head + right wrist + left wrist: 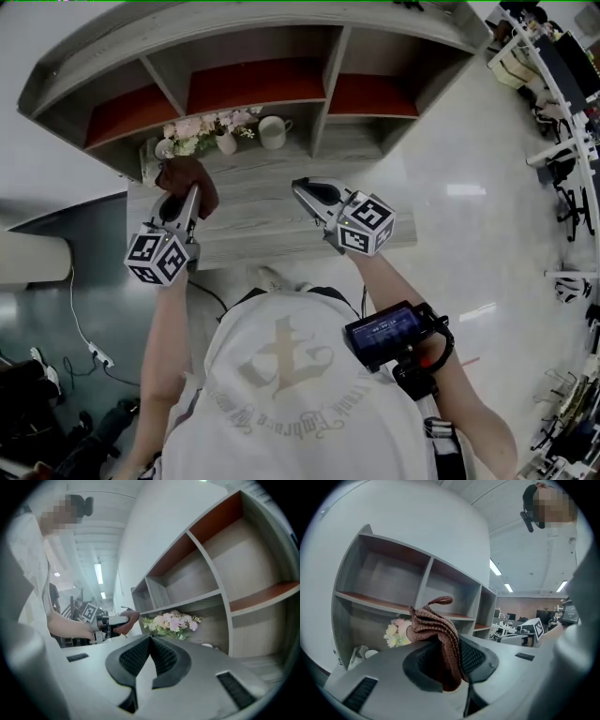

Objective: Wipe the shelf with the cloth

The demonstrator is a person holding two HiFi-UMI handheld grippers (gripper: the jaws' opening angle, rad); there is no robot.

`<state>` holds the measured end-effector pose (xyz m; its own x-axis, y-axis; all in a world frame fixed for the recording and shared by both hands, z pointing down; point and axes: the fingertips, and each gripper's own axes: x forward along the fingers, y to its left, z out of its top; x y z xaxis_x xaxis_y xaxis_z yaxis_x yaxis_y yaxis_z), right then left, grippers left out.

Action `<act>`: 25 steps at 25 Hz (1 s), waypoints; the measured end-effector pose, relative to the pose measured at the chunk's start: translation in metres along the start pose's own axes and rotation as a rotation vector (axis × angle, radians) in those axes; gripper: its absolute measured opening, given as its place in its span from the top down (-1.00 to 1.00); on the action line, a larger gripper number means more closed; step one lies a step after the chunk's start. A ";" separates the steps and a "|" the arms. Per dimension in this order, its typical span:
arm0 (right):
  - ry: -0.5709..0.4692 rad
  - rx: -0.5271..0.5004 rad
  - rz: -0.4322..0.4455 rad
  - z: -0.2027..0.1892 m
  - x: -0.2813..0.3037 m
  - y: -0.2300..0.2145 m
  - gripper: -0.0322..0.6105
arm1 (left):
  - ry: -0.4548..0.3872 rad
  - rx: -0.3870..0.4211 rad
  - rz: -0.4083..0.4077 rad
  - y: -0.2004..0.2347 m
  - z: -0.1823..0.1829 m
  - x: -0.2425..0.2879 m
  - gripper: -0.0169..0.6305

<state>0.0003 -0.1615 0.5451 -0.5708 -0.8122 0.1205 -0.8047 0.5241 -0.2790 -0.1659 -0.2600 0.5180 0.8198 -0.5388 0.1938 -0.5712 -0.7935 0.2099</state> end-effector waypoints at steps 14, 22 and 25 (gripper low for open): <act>-0.041 -0.022 -0.080 -0.007 -0.088 0.024 0.89 | 0.056 -0.019 -0.103 -0.117 -0.065 -0.008 0.69; -0.039 -0.009 -0.115 -0.020 -0.113 0.023 0.89 | 0.070 -0.023 -0.138 -0.144 -0.084 -0.008 0.69; -0.044 -0.008 -0.125 -0.026 -0.122 0.027 0.89 | 0.079 -0.018 -0.161 -0.157 -0.090 -0.010 0.69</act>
<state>0.0439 -0.0419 0.5476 -0.4582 -0.8818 0.1120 -0.8706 0.4198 -0.2566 -0.0882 -0.1045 0.5691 0.8954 -0.3810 0.2305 -0.4341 -0.8620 0.2617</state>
